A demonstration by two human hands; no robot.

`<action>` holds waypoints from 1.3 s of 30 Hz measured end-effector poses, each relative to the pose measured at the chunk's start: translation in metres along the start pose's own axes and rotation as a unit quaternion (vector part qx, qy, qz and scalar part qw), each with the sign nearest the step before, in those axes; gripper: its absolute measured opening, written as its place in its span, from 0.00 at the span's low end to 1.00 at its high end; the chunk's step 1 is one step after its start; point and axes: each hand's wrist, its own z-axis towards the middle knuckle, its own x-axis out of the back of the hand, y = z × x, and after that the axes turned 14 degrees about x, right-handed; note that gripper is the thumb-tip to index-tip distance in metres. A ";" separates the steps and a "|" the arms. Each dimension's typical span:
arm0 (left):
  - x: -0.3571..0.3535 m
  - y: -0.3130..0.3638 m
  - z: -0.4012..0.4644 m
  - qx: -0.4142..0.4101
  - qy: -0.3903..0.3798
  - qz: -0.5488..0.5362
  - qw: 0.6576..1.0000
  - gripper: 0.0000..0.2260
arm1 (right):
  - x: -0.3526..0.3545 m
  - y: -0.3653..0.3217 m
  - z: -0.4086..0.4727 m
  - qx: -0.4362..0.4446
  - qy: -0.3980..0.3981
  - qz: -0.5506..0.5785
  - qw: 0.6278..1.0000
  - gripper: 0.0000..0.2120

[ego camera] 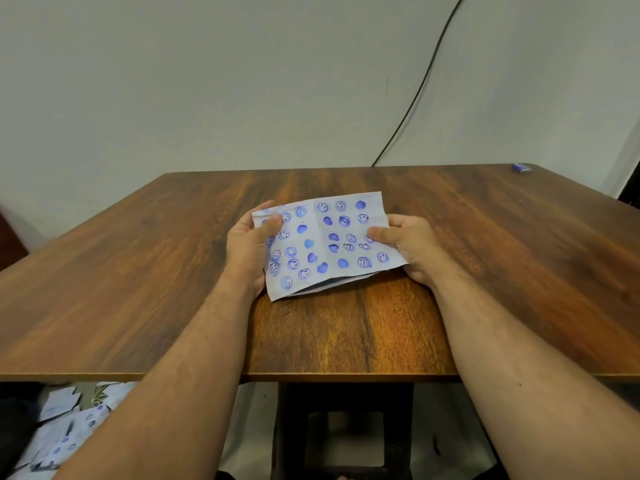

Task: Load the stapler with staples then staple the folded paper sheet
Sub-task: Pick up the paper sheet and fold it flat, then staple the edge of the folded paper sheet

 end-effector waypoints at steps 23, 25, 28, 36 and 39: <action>-0.002 -0.003 0.005 -0.022 0.046 0.020 0.999 0.12 | -0.009 0.004 -0.009 0.160 0.081 -0.256 0.950 0.16; -0.001 -0.001 0.007 -0.024 0.055 -0.014 0.998 0.15 | -0.012 0.005 -0.009 0.186 0.106 -0.314 0.925 0.16; -0.001 -0.002 0.007 -0.013 0.037 -0.022 0.999 0.20 | -0.015 0.009 -0.009 0.202 0.111 -0.400 0.887 0.15; -0.001 -0.003 0.009 -0.012 -0.005 -0.026 1.000 0.24 | -0.025 0.011 -0.009 0.196 -0.109 -0.638 0.737 0.22; -0.003 -0.004 0.006 -0.011 -0.022 -0.032 0.999 0.24 | -0.032 0.014 -0.007 0.181 -0.129 -0.650 0.727 0.21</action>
